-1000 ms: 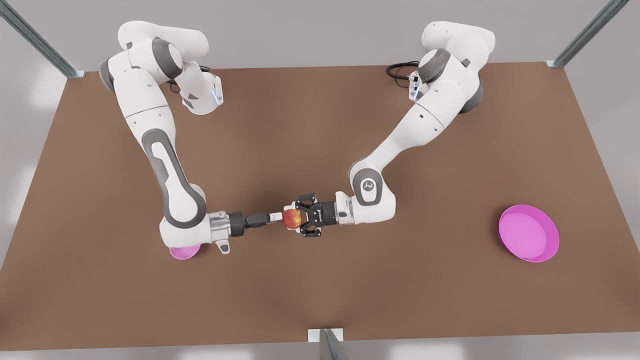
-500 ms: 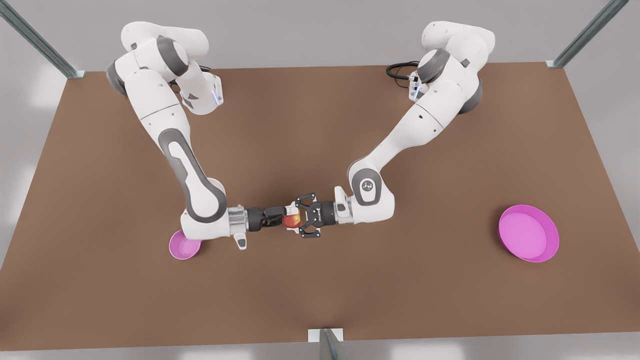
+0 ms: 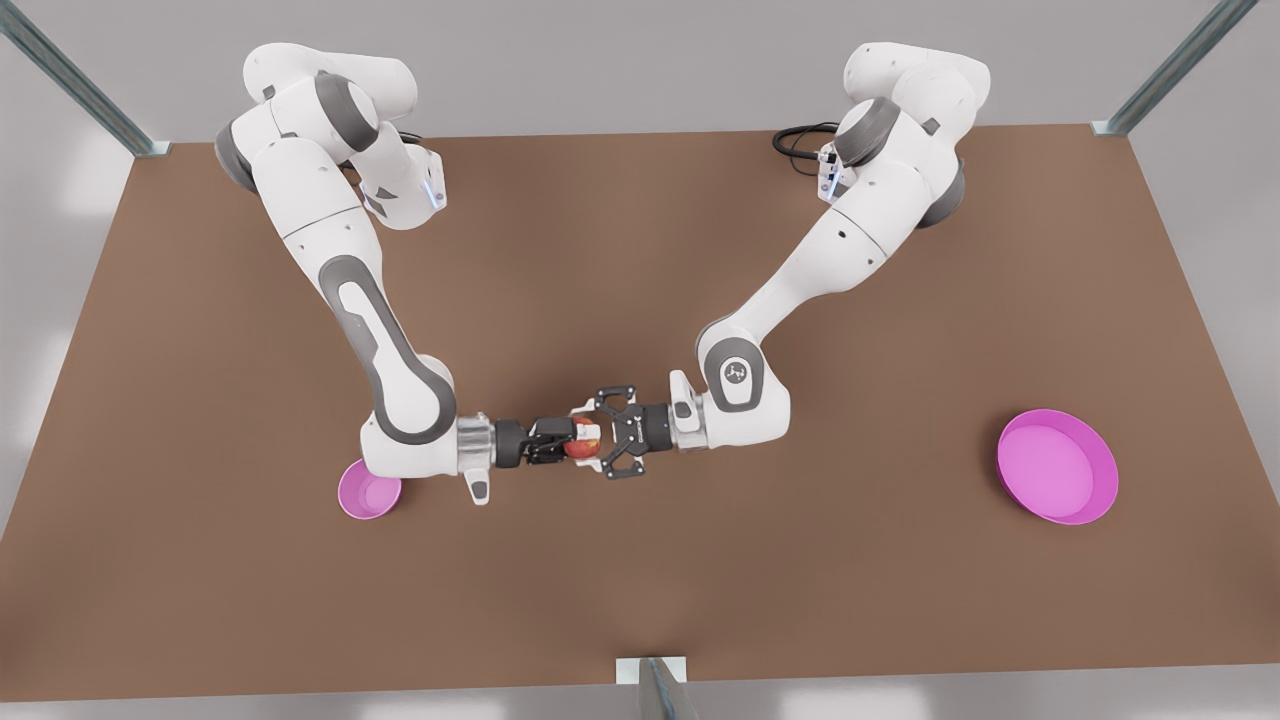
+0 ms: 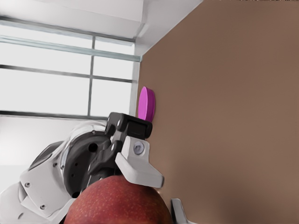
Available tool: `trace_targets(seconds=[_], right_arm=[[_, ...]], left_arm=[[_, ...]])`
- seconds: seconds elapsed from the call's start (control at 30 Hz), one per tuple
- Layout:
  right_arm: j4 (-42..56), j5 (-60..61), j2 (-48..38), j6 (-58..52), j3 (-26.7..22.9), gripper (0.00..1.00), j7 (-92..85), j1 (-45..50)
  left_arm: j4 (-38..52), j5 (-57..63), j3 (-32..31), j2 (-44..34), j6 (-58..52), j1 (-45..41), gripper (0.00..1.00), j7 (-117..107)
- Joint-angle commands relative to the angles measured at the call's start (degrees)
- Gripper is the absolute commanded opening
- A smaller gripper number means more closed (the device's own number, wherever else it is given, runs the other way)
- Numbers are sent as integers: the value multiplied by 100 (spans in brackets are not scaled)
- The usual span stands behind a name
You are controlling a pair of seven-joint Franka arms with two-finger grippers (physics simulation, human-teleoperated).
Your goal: Use the left arm to pick up the apple from the plate, transfer it to the gripper of the right arm, and then use the right arm to place it into the bowl
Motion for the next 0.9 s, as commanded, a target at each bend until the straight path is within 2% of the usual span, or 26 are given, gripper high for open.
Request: trace_targets(seconds=[0.0, 0.13, 0.33, 0.37, 0.4, 0.43, 0.47, 0.57, 0.6, 0.63, 0.7, 0.73, 0.77, 0.8, 0.87], right_arm=[[5, -19, -7, 24, 3, 69, -407, -2], [-12, -54, -7, -20, -23, 69, -398, -37], [-100, -1714, -42, -451, -41, 69, -618, -881], [-100, -1969, -42, -433, -41, 69, -741, -969], [-74, -2329, -51, -433, -41, 69, -741, -1091], [-39, -2725, -68, -433, -41, 69, -732, -1180], [-21, -3005, -103, -433, -50, 69, -732, -1215], [155, -4360, -156, -372, -67, 69, -689, -1426], [242, -4658, -147, -337, -85, 69, -689, -1469], [313, -5159, -139, -205, -76, 69, -697, -1540], [348, -5793, -95, 94, -58, 69, -864, -1689], [348, -5907, -103, 216, -67, 69, -1057, -1698], [348, -6258, -95, 410, -67, 69, -1093, -1707], [348, -6426, -95, 621, -76, 69, -1523, -1768], [339, -6645, -51, 665, -93, 70, -2156, -1892]], left_arm=[[2, -13, -2, -10, -15, 4, 100, 471], [2, -13, 7, -10, -15, 4, 100, 471], [-77, 189, 51, -98, -23, 214, 100, -29], [-638, 1110, 77, -475, -50, 706, 100, -1038], [-947, 2752, 77, -880, -295, 1137, 100, -2734], [-868, 4748, 25, -951, -884, 1541, 100, -4422], [-833, 5995, 15, -1091, -1428, 1910, 100, -5301], [-815, 9363, 59, -2260, -3599, 2860, 100, -8133], [-807, 9882, 138, -2532, -3977, 2869, 100, -8501], [-736, 9928, 446, -2989, -4374, 2957, 100, -9196], [-745, 9910, 543, -3613, -4831, 3160, 100, -10752], [-789, 9814, 1206, -3929, -4831, 2671, 100, -10972], [-1140, 9146, 2686, -4597, -4796, 1675, 100, -10990], [-1378, 9119, 3065, -4932, -4761, 1296, 100, -11104], [-1510, 8838, 3074, -5038, -4383, 1138, 100, -12026]])
